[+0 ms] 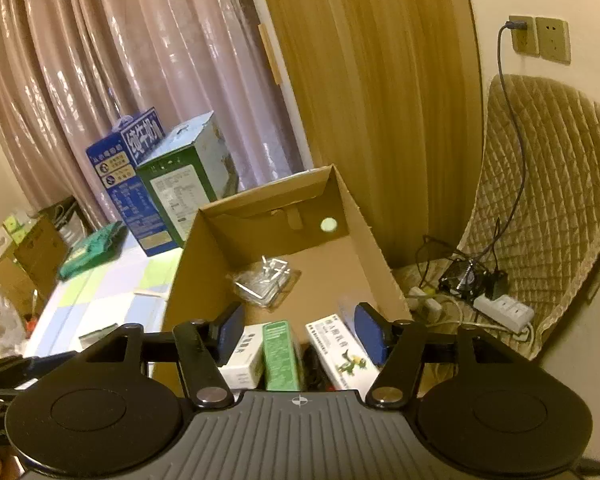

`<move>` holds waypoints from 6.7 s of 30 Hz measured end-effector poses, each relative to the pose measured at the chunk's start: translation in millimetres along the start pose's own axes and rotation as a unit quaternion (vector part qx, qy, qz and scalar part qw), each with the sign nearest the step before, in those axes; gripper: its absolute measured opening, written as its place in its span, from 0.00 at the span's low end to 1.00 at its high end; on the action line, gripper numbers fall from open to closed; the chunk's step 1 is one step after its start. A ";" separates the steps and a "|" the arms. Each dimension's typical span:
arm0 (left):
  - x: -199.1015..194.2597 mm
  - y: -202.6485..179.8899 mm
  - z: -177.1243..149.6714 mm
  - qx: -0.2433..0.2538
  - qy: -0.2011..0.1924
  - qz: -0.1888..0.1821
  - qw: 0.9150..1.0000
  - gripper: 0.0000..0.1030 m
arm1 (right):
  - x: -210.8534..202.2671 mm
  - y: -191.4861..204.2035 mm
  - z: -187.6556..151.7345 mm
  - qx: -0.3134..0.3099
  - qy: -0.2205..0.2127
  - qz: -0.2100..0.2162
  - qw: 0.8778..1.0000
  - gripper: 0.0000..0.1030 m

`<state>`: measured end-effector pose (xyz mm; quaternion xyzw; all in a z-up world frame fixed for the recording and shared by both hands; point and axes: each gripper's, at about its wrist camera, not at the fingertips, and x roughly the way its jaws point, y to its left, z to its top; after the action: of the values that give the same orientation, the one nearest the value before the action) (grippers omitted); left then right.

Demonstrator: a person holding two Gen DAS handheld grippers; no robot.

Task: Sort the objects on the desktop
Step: 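Move both tools back over the table, then lower the right tool onto the silver leaf-print bag and close on it, then lift the silver bag off the table with the right tool, then move the left tool over the white plastic spoon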

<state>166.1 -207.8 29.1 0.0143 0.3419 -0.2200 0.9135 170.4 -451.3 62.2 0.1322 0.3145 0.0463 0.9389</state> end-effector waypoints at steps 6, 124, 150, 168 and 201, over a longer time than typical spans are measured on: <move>-25.1 16.0 -16.5 -0.004 -0.001 0.021 1.000 0.81 | -27.1 23.1 -4.6 -0.002 -0.018 0.020 1.000 0.74; 38.0 269.4 -71.9 -0.083 0.044 0.126 0.988 0.99 | 234.1 249.5 -130.0 -0.267 0.123 0.085 0.952 0.49; 85.3 286.2 -44.9 -0.079 0.022 0.098 0.992 0.99 | 282.2 180.0 -37.6 -0.076 0.108 -0.067 0.989 0.49; 80.1 295.5 -47.7 -0.033 0.008 0.101 0.994 0.99 | 274.7 203.9 -57.7 -0.115 0.198 0.086 0.970 0.48; 100.5 296.2 -35.5 -0.087 -0.006 0.083 0.993 0.99 | 261.5 199.5 -58.6 -0.103 0.183 0.107 0.972 0.48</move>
<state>333.4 26.4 -98.3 -0.0383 0.3524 -0.1125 0.9283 343.0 -202.3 -78.6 0.0567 0.4588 0.2025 0.8633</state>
